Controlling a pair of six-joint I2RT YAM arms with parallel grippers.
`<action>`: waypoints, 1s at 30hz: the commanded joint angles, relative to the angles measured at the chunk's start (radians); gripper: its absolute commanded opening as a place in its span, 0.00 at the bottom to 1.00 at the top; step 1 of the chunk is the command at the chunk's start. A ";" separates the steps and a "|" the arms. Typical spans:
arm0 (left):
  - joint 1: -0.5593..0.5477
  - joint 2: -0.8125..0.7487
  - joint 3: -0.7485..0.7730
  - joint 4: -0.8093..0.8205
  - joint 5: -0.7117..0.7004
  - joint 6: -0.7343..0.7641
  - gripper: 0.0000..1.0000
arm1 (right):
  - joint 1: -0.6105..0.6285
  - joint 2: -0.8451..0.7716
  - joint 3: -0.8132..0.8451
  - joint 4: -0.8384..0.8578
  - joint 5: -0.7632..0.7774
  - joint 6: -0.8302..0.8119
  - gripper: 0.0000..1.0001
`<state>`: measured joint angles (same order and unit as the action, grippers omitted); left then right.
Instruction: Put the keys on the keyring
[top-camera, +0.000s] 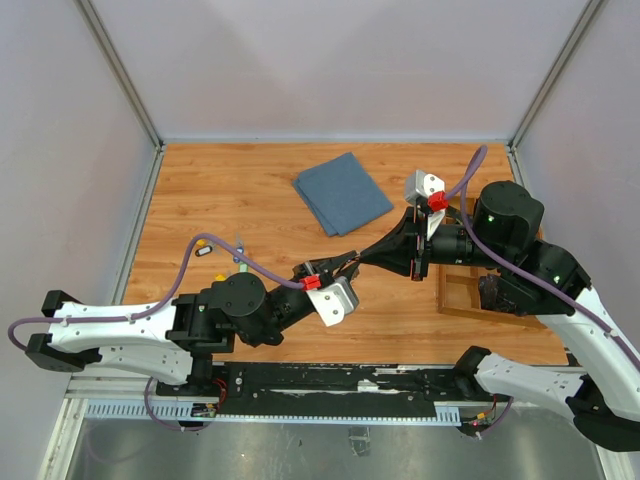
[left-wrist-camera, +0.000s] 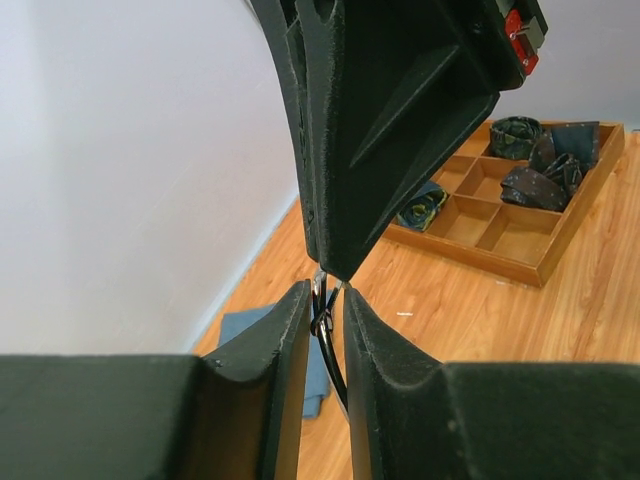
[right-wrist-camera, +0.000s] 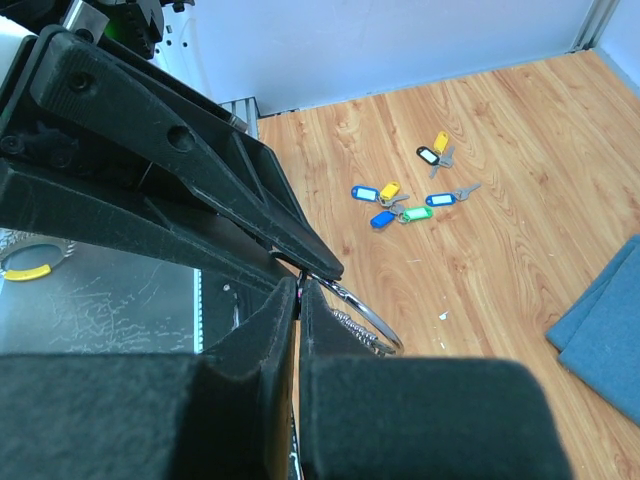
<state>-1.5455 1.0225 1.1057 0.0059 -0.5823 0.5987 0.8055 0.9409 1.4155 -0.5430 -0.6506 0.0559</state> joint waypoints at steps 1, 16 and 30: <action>0.006 0.005 0.012 0.040 0.000 0.006 0.24 | 0.011 -0.014 0.000 0.044 -0.033 0.019 0.01; 0.007 0.020 0.073 -0.012 0.011 -0.027 0.00 | 0.011 -0.016 -0.010 0.046 -0.006 0.021 0.00; 0.006 0.014 0.074 -0.038 -0.008 -0.027 0.01 | 0.011 -0.115 -0.052 0.105 0.175 0.019 0.32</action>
<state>-1.5455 1.0409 1.1450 -0.0502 -0.5827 0.5758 0.8055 0.8402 1.3689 -0.4789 -0.5236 0.0738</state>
